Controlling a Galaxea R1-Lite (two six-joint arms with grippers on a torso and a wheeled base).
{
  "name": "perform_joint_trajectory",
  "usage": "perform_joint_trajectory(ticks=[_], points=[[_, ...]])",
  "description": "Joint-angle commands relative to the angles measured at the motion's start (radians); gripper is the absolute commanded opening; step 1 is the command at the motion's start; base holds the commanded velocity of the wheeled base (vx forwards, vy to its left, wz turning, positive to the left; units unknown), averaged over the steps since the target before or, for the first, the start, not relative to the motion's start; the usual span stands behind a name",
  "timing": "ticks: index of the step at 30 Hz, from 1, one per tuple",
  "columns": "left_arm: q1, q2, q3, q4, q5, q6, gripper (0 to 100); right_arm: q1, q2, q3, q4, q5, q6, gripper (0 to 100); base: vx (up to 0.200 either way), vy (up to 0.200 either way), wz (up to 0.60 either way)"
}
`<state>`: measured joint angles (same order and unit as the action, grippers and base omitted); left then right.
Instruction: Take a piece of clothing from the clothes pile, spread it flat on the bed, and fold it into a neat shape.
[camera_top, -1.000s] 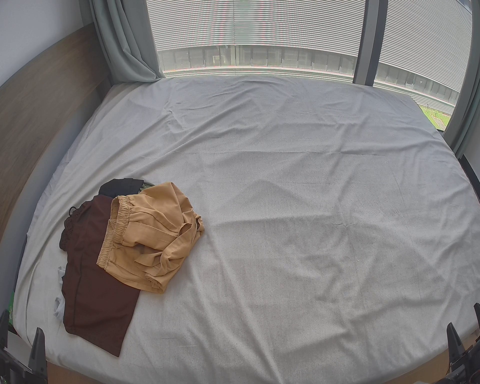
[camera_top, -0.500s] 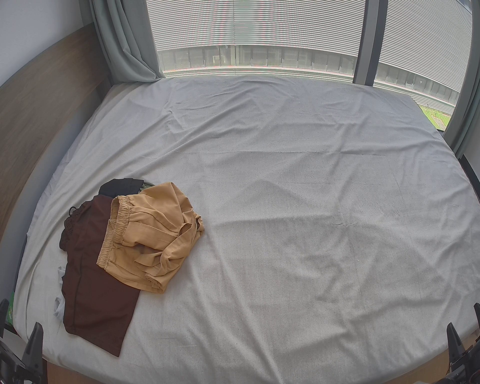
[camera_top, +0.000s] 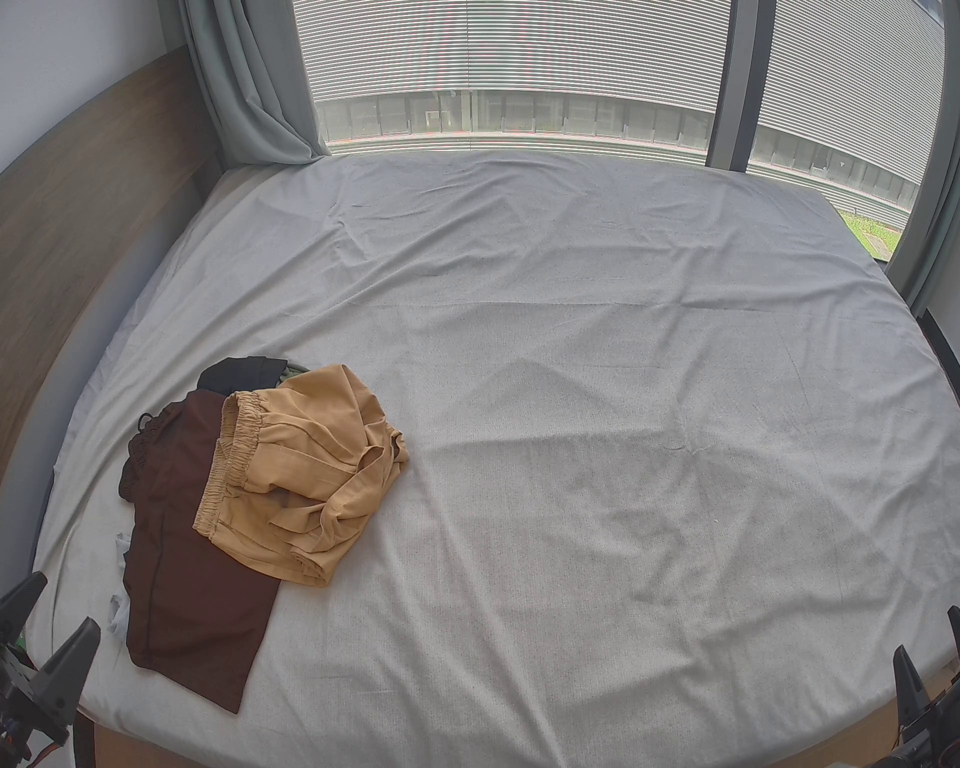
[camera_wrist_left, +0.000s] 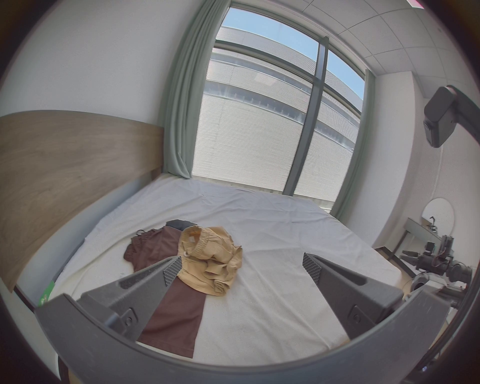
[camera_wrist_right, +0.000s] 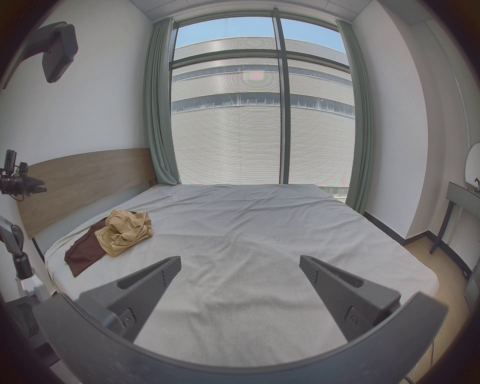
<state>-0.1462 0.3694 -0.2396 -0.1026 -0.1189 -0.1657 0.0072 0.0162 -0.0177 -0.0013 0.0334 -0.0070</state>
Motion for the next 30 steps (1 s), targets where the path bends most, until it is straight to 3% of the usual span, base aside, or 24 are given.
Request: perform_joint_trajectory(ticks=[1, 5, 9, 14, 22, 30], points=[[-0.032, 0.114, -0.043, -0.005, -0.027, -0.006, 100, -0.001, -0.016, 0.016, 0.000, 0.000, -0.001, 100, 0.000, 0.000, 0.00], [-0.033, 0.157, -0.055, -0.008, -0.039, -0.015, 100, 0.000, -0.016, 0.016, 0.000, 0.000, -0.001, 100, 0.000, 0.000, 0.00], [-0.029, 0.221, -0.056, -0.029, -0.113, -0.087, 100, 0.000, -0.016, 0.016, 0.000, 0.000, -0.001, 100, 0.000, 0.000, 0.00], [-0.026, 0.295, -0.083, -0.069, -0.151, -0.146, 100, 0.000, -0.016, 0.016, 0.000, 0.000, -0.001, 100, 0.000, 0.000, 0.00], [-0.021, 0.448, -0.103, -0.175, -0.182, -0.147, 100, 0.000, -0.016, 0.016, 0.000, 0.000, -0.001, 100, 0.000, 0.000, 0.00], [0.030, 0.635, -0.107, -0.367, -0.228, -0.146, 100, 0.000, -0.016, 0.016, 0.000, 0.000, -0.001, 100, 0.000, 0.000, 0.00]])
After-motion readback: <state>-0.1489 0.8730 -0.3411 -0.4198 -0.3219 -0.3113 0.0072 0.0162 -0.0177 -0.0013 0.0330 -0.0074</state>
